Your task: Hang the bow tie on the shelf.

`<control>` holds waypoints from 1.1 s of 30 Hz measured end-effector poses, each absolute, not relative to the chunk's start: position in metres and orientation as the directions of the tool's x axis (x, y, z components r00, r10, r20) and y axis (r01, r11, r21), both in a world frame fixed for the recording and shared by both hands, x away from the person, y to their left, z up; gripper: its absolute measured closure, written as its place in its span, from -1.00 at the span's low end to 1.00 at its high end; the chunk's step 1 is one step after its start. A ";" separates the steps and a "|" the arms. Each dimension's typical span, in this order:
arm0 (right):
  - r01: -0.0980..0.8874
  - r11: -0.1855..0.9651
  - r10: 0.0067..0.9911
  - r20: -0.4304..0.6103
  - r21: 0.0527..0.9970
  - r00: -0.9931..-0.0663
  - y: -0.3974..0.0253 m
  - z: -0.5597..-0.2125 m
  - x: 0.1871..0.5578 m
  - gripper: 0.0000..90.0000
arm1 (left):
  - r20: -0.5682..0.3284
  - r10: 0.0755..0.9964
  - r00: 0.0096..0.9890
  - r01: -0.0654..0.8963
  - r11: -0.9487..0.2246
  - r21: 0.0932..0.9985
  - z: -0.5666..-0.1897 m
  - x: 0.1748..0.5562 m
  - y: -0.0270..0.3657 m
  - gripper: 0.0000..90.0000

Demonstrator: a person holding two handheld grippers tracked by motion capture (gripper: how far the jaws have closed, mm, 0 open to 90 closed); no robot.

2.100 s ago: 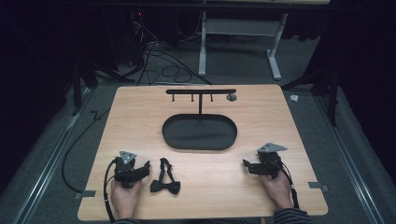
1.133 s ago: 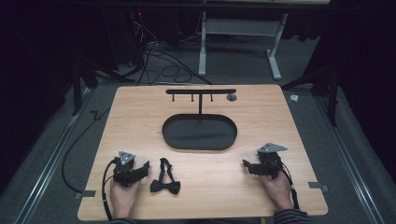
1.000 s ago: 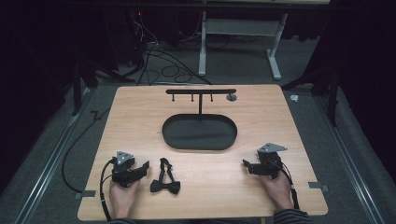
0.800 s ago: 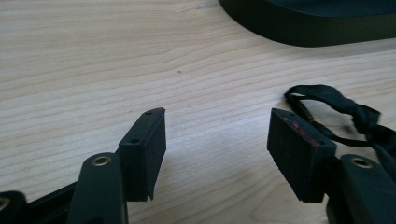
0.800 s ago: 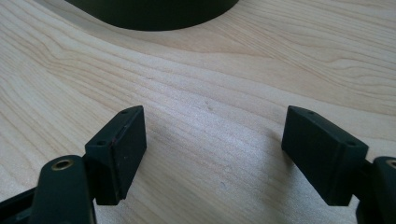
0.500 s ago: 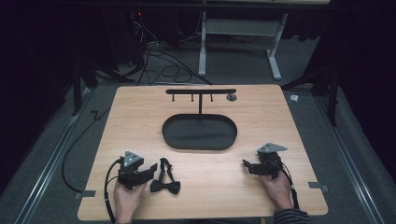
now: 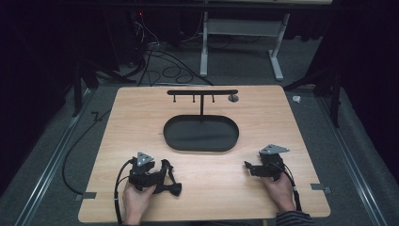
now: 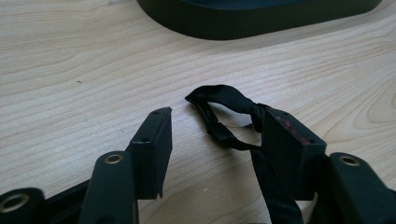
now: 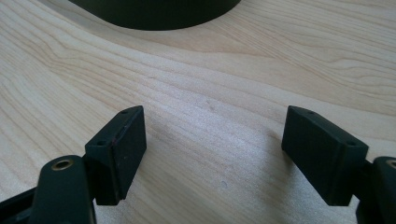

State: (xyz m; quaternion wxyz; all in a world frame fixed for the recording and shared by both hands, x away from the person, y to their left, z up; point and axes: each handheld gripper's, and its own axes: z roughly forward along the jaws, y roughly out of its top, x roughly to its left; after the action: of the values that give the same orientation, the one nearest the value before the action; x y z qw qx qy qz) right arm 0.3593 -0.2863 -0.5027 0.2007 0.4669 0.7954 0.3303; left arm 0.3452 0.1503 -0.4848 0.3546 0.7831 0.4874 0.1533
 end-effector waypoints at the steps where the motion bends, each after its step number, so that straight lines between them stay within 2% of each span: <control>1: 0.610 0.346 0.875 -0.011 0.713 -0.484 -0.286 -0.503 0.359 -0.49 | -0.078 0.873 0.482 0.657 -0.301 0.691 -0.487 0.347 0.148 0.06; 4: 0.610 0.346 0.875 -0.011 0.713 -0.484 -0.286 -0.503 0.359 -0.49 | -0.054 0.869 0.492 0.654 -0.328 0.682 -0.490 0.347 0.144 0.11; 7: 0.609 0.347 0.875 -0.012 0.713 -0.484 -0.286 -0.503 0.359 -0.49 | -0.038 0.868 0.494 0.652 -0.342 0.677 -0.492 0.346 0.143 0.34; 9: 0.609 0.347 0.875 -0.012 0.713 -0.484 -0.286 -0.503 0.359 -0.49 | -0.029 0.869 0.494 0.651 -0.348 0.675 -0.494 0.345 0.144 0.40; 10: 0.609 0.347 0.875 -0.012 0.713 -0.484 -0.286 -0.503 0.359 -0.49 | -0.022 0.869 0.494 0.648 -0.352 0.675 -0.494 0.345 0.144 0.52; 12: 0.609 0.347 0.875 -0.012 0.713 -0.484 -0.286 -0.503 0.359 -0.49 | -0.016 0.867 0.498 0.644 -0.358 0.676 -0.494 0.345 0.145 0.60; 16: 0.609 0.348 0.874 -0.012 0.713 -0.486 -0.286 -0.503 0.359 -0.49 | -0.019 0.867 0.498 0.642 -0.354 0.680 -0.494 0.344 0.146 0.94; 25: 0.609 0.349 0.873 -0.011 0.713 -0.487 -0.286 -0.503 0.359 -0.49 | -0.058 0.861 0.505 0.657 -0.340 0.672 -0.493 0.347 0.150 0.99; 29: 0.609 0.349 0.873 -0.011 0.713 -0.487 -0.286 -0.503 0.359 -0.49 | -0.092 0.855 0.511 0.644 -0.310 0.700 -0.482 0.345 0.151 0.99; 33: 0.609 0.348 0.873 -0.011 0.713 -0.487 -0.286 -0.503 0.359 -0.49 | -0.077 0.843 0.532 0.619 -0.325 0.715 -0.470 0.343 0.150 0.99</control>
State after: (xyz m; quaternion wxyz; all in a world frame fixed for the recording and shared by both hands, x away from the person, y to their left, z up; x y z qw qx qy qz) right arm 0.3589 -0.2864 -0.5027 0.1999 0.4653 0.7964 0.3306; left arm 0.3428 0.1499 -0.4699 0.3576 0.7988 0.4578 0.1566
